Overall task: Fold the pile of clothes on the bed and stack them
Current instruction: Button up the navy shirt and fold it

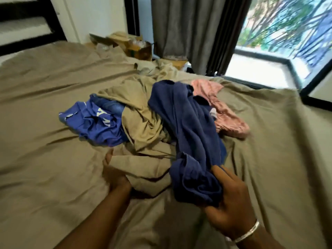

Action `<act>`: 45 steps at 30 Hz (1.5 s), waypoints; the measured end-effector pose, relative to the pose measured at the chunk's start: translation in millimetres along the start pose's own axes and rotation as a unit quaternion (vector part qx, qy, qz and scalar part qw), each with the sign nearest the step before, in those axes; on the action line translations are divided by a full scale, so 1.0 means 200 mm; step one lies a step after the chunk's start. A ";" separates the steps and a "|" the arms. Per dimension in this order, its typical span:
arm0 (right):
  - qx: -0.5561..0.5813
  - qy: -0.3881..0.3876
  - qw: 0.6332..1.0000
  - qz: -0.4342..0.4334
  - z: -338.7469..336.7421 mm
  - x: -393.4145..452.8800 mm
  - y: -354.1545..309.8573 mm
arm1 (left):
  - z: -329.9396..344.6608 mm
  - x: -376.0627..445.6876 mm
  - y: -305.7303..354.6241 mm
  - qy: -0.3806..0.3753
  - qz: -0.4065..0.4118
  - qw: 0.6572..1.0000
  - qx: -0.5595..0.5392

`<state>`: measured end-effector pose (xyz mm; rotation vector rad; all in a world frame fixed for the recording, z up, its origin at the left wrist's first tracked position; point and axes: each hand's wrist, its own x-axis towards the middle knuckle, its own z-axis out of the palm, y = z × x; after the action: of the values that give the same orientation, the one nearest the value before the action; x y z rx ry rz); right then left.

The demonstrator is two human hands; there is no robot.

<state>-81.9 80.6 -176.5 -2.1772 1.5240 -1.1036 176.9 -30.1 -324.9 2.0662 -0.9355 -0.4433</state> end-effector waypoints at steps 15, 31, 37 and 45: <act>-0.042 -0.292 0.944 0.146 -0.22 -0.86 -0.15 | -0.20 -1.10 0.34 -0.387 -0.066 0.908 -0.146; 0.373 0.059 0.819 0.433 -0.19 -0.67 0.18 | -0.39 -1.55 0.42 -0.165 0.159 0.963 -0.146; 0.471 0.072 0.796 0.374 -0.22 -0.66 0.17 | -0.38 -1.67 0.35 -0.335 0.214 0.910 -0.120; 0.325 0.100 0.940 -0.017 -0.39 -0.70 -0.04 | -0.39 -1.35 0.60 -0.426 -0.178 0.782 -0.420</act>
<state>-154.8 223.5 -178.7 -1.6728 0.9789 -1.5998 -13.1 165.6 -186.6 1.1314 -0.5922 -1.7471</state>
